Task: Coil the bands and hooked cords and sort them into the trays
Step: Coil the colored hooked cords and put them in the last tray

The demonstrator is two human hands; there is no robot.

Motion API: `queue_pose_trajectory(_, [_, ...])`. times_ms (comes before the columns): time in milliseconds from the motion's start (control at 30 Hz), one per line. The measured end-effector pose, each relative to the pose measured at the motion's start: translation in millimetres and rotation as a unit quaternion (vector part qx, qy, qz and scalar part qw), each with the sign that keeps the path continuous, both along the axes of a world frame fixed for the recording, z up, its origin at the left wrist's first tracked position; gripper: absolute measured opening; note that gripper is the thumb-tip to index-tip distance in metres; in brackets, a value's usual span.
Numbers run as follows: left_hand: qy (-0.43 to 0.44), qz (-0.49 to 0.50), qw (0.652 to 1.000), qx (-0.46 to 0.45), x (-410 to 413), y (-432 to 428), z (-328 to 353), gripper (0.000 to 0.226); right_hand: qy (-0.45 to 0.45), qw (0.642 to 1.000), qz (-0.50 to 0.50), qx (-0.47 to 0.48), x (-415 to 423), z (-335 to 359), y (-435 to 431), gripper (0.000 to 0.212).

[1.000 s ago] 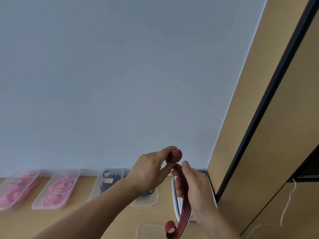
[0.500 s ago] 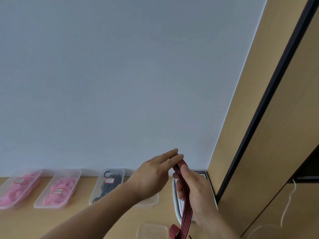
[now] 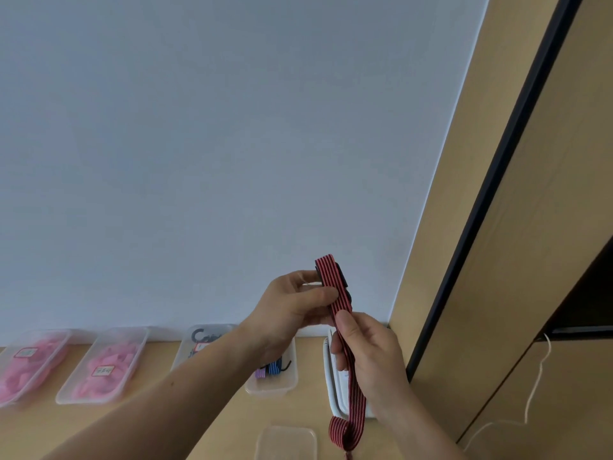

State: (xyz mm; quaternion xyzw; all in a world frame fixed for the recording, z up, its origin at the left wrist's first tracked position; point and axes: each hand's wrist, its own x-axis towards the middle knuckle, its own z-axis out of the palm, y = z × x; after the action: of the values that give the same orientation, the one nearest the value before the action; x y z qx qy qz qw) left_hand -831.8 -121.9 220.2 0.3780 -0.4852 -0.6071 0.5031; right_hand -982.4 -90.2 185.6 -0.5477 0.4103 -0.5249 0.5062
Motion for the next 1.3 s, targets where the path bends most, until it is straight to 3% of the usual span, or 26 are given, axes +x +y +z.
queue_pose_trajectory(133, [-0.08,0.045,0.992,-0.092,-1.0,-1.7,7.7,0.035,0.016,1.0,-0.014,0.002,-2.3,-1.0,-2.0,0.026])
queue_pose_trajectory(300, [-0.226,0.092,0.948,-0.203,1.4,-3.2,4.2,0.036,0.018,0.999,-0.005,0.025,-1.5,-1.9,-1.5,0.027])
queue_pose_trajectory(500, [-0.38,0.158,0.842,-0.348,8.8,-4.1,-10.6,0.039,0.003,0.998,-0.014,0.063,-0.6,1.6,-0.3,0.041])
queue_pose_trajectory(633, [-0.49,0.166,0.718,-0.466,12.6,-3.9,-17.9,0.037,-0.017,0.997,-0.014,0.08,2.3,4.9,-0.1,0.067])
queue_pose_trajectory(733, [-0.508,0.157,0.645,-0.549,12.9,-3.8,-22.5,0.036,-0.022,0.996,-0.019,0.085,3.7,4.4,-0.1,0.075])
queue_pose_trajectory(800, [-0.499,0.157,0.632,-0.572,13.8,-5.8,-26.2,0.034,-0.016,0.996,-0.022,0.084,4.1,2.5,0.4,0.073])
queue_pose_trajectory(867, [-0.486,0.155,0.637,-0.578,16.2,-7.1,-30.1,0.033,-0.014,0.997,-0.019,0.078,4.3,1.3,0.6,0.07])
queue_pose_trajectory(933, [-0.474,0.137,0.669,-0.556,19.6,-7.6,-34.4,0.037,-0.02,0.997,-0.016,0.069,3.9,0.9,1.2,0.068])
queue_pose_trajectory(967, [-0.461,0.127,0.707,-0.522,20.0,-7.1,-35.6,0.043,-0.025,0.998,-0.014,0.063,3.2,1.1,1.7,0.066])
queue_pose_trajectory(1033, [-0.397,0.107,0.824,-0.389,18.2,-4.7,-35.4,0.057,-0.038,0.998,-0.009,0.049,1.3,2.1,3.0,0.058])
queue_pose_trajectory(1100, [-0.251,0.065,0.95,-0.174,14.9,-3.7,-27.7,0.054,-0.041,0.999,0.001,0.032,-0.4,2.6,3.9,0.053])
queue_pose_trajectory(1133, [-0.177,0.033,0.981,-0.067,13.8,-4.4,-21.1,0.053,-0.035,0.999,0.007,0.022,-0.8,2.3,4.2,0.05])
queue_pose_trajectory(1200, [-0.113,-0.052,0.991,0.039,13.6,-6.0,-12.9,0.053,-0.012,1.0,0.016,0.007,-0.6,0.6,4.8,0.041])
queue_pose_trajectory(1300, [-0.109,-0.111,0.988,0.002,9.6,-0.9,-7.0,0.037,0.012,1.0,0.021,-0.005,-0.3,-1.5,5.8,0.028])
